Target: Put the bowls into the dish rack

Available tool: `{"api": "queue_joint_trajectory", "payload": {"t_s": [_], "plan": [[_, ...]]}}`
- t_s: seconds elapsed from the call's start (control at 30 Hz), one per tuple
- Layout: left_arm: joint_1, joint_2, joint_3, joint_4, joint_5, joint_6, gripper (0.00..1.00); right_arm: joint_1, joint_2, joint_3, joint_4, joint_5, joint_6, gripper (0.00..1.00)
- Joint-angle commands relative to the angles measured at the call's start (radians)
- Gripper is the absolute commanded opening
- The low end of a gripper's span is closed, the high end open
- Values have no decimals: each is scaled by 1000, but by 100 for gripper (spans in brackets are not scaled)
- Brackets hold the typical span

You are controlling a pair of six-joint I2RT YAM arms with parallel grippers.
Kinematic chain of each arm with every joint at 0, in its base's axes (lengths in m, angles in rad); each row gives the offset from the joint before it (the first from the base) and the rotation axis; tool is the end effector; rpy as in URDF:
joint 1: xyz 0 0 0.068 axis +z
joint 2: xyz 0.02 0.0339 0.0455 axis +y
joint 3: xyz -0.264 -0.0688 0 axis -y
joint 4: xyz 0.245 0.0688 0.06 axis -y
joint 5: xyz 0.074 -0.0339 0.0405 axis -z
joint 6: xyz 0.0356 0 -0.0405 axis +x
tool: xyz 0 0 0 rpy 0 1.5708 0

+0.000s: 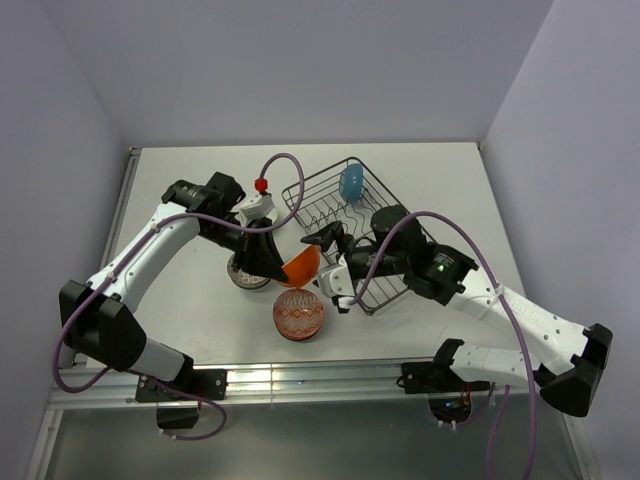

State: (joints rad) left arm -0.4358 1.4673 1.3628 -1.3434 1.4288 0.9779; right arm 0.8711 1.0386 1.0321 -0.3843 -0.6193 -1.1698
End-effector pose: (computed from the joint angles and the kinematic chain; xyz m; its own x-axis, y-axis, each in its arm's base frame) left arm 0.2139 -0.1385 0.3318 -0.3619 0.2980 -0.8833 0.8410 -0.3044 -0.4473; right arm 0.1301 0.1867 0.3602 0.7960 -0.2185 -0.5645 -0.6039 -0.2239 -0.7649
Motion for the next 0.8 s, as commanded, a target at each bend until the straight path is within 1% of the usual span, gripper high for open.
{"api": "queue_joint_trajectory", "payload": {"t_s": [0.0,0.13,0.3,0.43,0.53,0.63,0.67,0.73,0.77], "plan": [[-7,-36,2,24,228,-8,0,9,8,-6,56,12,6,100],[-7,-32,13,13,232,-2,0,9,11,-32,44,6,-19,100],[-7,-35,13,7,229,7,0,8,14,-66,59,16,-28,97],[-14,-36,10,-2,220,18,0,8,26,-60,68,18,-33,92],[-18,-38,10,-2,216,16,0,8,29,-58,74,23,-42,86],[-18,-33,12,-2,216,19,0,8,31,-56,84,26,-37,77],[-18,-33,12,-6,216,21,1,8,32,-55,85,24,-34,69],[-17,-28,13,-14,211,34,2,8,34,-50,82,26,-33,61],[-18,-27,13,-23,208,39,3,6,35,-47,79,27,-28,52]]}}
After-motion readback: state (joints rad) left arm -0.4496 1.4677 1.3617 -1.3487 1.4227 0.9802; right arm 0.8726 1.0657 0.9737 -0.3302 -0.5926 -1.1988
